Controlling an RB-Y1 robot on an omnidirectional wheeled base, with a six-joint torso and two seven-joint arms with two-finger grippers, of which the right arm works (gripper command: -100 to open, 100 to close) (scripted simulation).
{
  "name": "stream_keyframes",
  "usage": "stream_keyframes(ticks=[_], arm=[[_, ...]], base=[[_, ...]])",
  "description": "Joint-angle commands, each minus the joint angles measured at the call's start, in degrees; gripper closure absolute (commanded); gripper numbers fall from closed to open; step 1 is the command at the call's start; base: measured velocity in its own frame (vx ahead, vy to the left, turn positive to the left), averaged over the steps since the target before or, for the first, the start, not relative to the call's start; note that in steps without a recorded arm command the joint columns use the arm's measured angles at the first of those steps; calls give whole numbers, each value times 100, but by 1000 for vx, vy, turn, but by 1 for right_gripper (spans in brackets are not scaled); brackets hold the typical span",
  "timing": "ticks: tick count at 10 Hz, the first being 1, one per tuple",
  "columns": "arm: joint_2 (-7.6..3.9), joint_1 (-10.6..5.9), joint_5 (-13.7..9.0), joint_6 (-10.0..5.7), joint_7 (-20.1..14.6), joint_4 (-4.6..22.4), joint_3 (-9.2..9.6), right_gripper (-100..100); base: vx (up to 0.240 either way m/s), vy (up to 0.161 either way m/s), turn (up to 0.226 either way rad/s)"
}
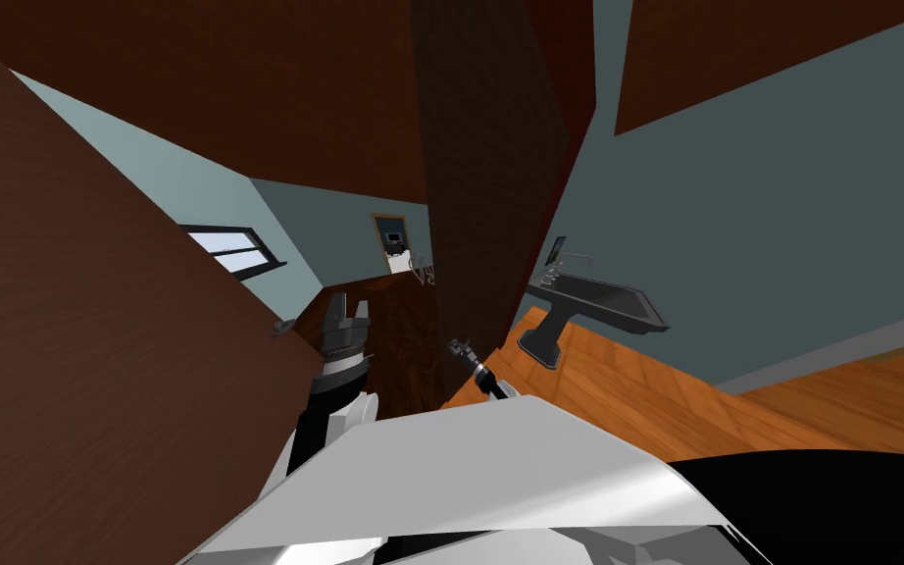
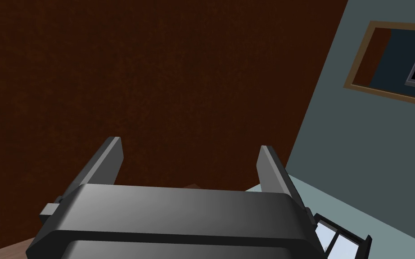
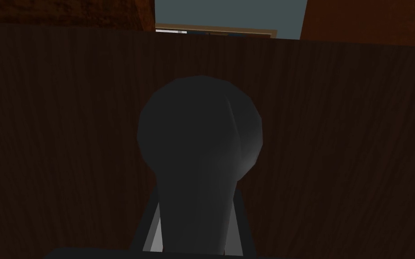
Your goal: Push the door open
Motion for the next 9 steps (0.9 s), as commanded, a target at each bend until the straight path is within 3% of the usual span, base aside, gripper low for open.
stream_keyframes(ticks=[1,4,5,9], arm=[[-3,19,3,-3,-2,6,7,100],[-3,19,3,-3,-2,6,7,100],[17,-18,-34,25,45,21,-81,100],[54,-44,-118,55,159,75,-285,100]], base=[[-13,-8,17],[0,0,0],[82,47,-23],[137,109,-30]])
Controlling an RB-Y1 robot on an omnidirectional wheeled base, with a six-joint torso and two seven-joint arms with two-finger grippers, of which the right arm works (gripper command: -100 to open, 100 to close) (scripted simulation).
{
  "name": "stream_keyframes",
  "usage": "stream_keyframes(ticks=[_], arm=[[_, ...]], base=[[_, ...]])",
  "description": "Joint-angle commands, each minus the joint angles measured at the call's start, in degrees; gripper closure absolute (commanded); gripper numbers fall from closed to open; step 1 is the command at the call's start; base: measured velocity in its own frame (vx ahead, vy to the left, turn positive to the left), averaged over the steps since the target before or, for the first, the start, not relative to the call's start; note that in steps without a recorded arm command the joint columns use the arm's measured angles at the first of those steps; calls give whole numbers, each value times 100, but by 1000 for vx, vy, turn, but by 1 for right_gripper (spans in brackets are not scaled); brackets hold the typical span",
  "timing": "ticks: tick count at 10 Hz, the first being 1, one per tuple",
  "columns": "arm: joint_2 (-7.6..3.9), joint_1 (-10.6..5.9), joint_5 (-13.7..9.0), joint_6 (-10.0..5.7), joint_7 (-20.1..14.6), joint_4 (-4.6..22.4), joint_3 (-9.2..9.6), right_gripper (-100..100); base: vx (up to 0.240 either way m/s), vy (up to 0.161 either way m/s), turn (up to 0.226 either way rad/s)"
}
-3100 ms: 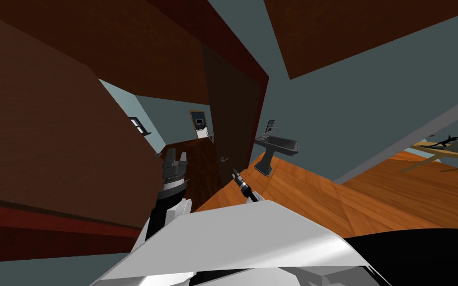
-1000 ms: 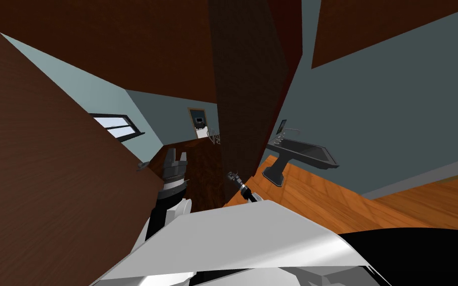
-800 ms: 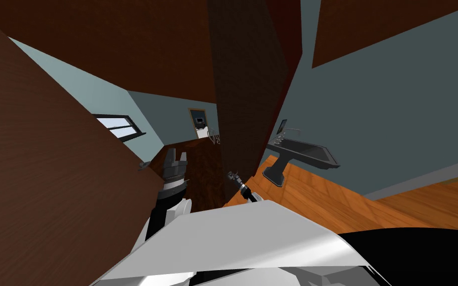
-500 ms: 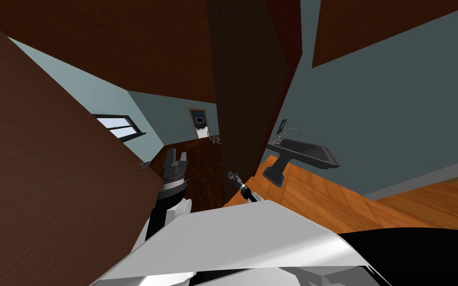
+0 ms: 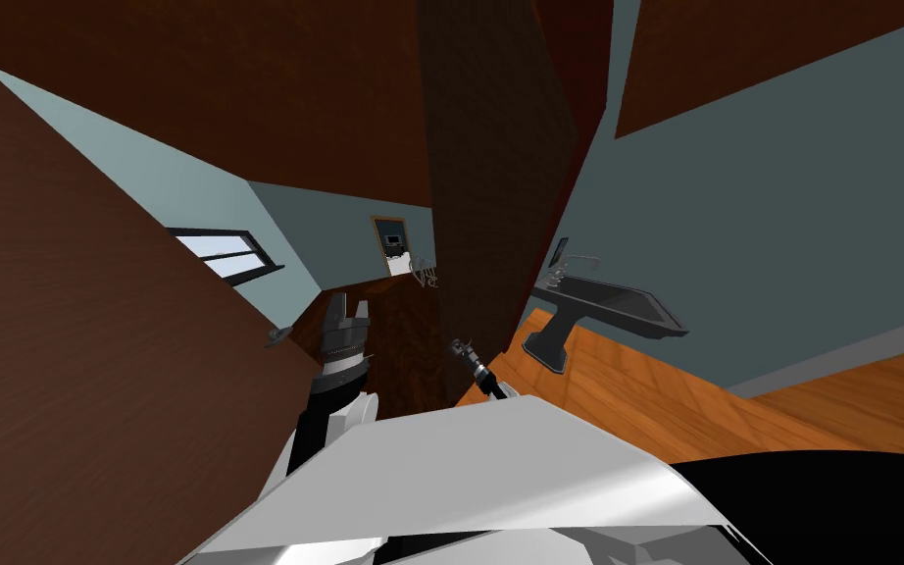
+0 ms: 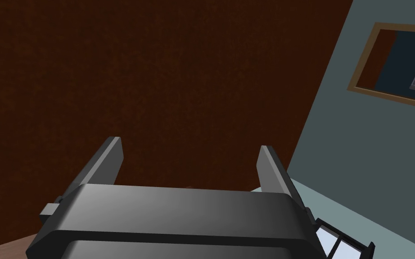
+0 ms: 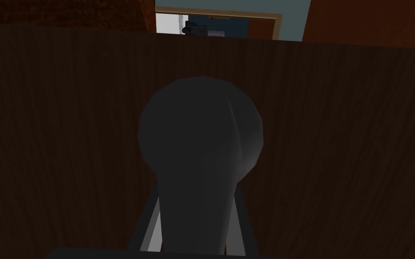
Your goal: Push the door open
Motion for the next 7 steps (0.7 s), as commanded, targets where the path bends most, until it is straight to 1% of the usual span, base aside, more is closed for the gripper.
stream_keyframes(ticks=[1,2,3,4,5,6,7], arm=[[-4,-144,-68,-81,46,115,-152,100],[13,-156,-106,-67,98,140,-245,100],[22,-162,-127,-60,125,153,-294,100],[41,-175,-169,-45,183,180,-397,100],[51,-182,-191,-37,213,195,-450,100],[72,-195,-236,-21,274,224,-559,100],[83,-202,-260,-13,305,239,-615,100]], base=[[165,113,-32],[161,138,-28],[147,135,-40],[129,136,-50],[129,135,-52],[155,142,-62],[149,130,-44]])
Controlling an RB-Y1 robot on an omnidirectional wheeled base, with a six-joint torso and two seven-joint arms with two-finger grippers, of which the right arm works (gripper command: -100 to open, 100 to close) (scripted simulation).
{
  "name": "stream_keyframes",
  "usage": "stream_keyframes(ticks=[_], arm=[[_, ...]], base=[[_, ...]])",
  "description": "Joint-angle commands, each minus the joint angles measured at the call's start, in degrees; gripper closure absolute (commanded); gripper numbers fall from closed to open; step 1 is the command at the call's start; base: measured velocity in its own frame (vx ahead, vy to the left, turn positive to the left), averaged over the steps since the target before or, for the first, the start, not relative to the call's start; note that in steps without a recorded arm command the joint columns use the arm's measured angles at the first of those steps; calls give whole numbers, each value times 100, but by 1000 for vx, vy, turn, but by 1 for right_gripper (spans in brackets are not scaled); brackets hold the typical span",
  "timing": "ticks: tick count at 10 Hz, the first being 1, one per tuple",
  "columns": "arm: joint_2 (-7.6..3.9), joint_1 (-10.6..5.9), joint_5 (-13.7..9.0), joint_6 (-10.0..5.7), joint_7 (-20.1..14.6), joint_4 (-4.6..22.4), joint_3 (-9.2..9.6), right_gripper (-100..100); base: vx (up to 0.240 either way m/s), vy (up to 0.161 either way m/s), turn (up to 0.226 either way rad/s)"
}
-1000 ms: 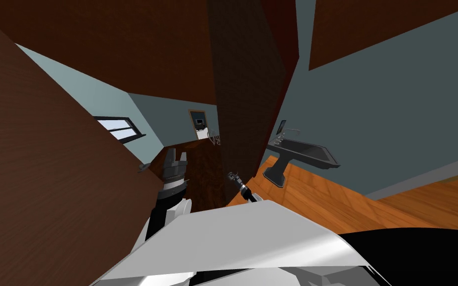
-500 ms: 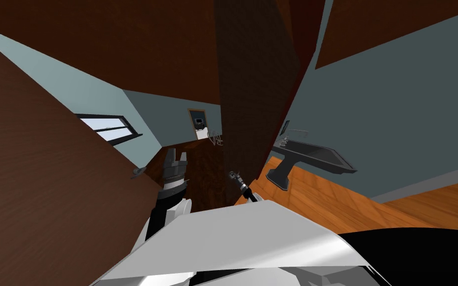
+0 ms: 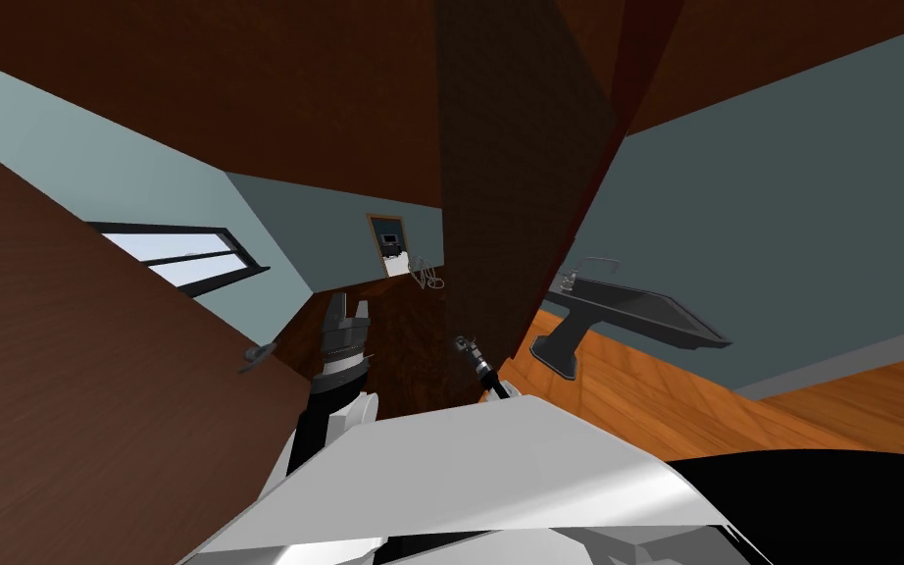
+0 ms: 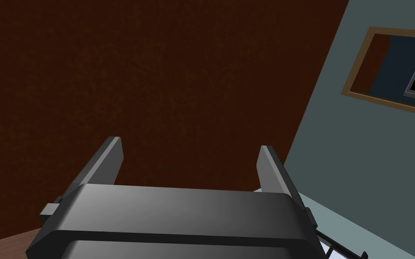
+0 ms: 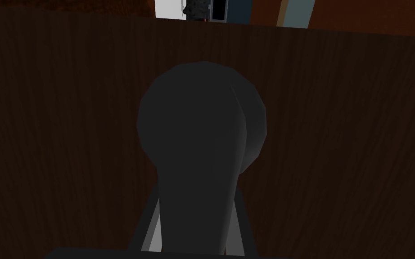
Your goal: Push the door open
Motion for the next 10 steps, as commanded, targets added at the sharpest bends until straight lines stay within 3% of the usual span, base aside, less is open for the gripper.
stream_keyframes(ticks=[1,10], arm=[[-31,-69,-69,-10,60,-1,-163,100],[123,-158,-366,95,461,191,-879,100]], base=[[122,109,-29],[138,136,-53]])
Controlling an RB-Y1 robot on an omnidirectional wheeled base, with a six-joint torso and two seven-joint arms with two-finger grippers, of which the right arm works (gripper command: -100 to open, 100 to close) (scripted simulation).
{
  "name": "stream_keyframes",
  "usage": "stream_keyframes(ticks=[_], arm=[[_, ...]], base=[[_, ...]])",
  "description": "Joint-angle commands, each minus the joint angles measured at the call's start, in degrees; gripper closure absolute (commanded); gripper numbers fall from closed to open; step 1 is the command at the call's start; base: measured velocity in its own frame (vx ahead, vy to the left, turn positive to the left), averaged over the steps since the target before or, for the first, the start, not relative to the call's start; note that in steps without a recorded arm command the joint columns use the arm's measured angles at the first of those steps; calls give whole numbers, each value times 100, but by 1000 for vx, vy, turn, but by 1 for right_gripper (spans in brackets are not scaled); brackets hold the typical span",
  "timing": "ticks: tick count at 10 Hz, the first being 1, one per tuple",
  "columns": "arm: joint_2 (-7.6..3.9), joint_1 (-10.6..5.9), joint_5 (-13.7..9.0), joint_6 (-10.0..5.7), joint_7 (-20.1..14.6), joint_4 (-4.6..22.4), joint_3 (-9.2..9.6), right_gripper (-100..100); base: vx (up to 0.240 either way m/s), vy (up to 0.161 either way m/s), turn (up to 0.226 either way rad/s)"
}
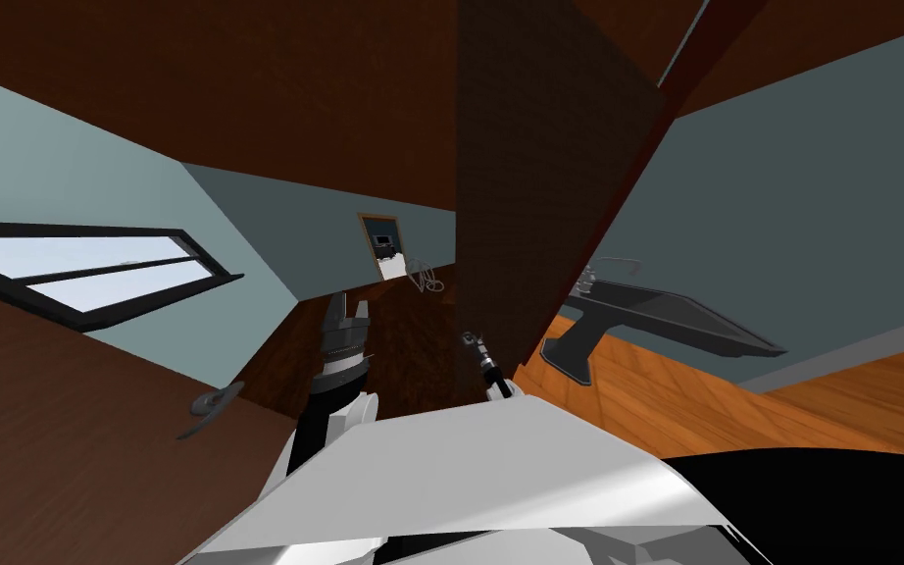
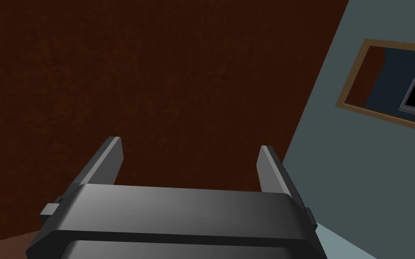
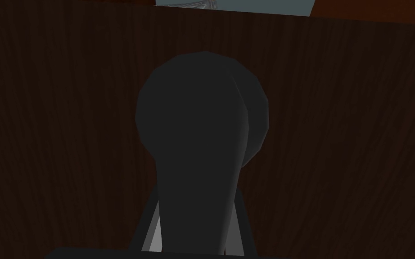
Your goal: Push the door open
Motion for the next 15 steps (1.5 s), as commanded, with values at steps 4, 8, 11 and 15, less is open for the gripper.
stream_keyframes(ticks=[4,8,11,15], arm=[[56,-20,-128,54,177,-31,-313,100],[-11,-17,-199,59,218,-16,-450,100],[-41,-17,-277,56,280,3,-605,100],[-75,-17,-410,49,385,35,-867,100]], base=[[160,136,-53],[134,46,-30],[177,68,-45],[186,95,-59]])
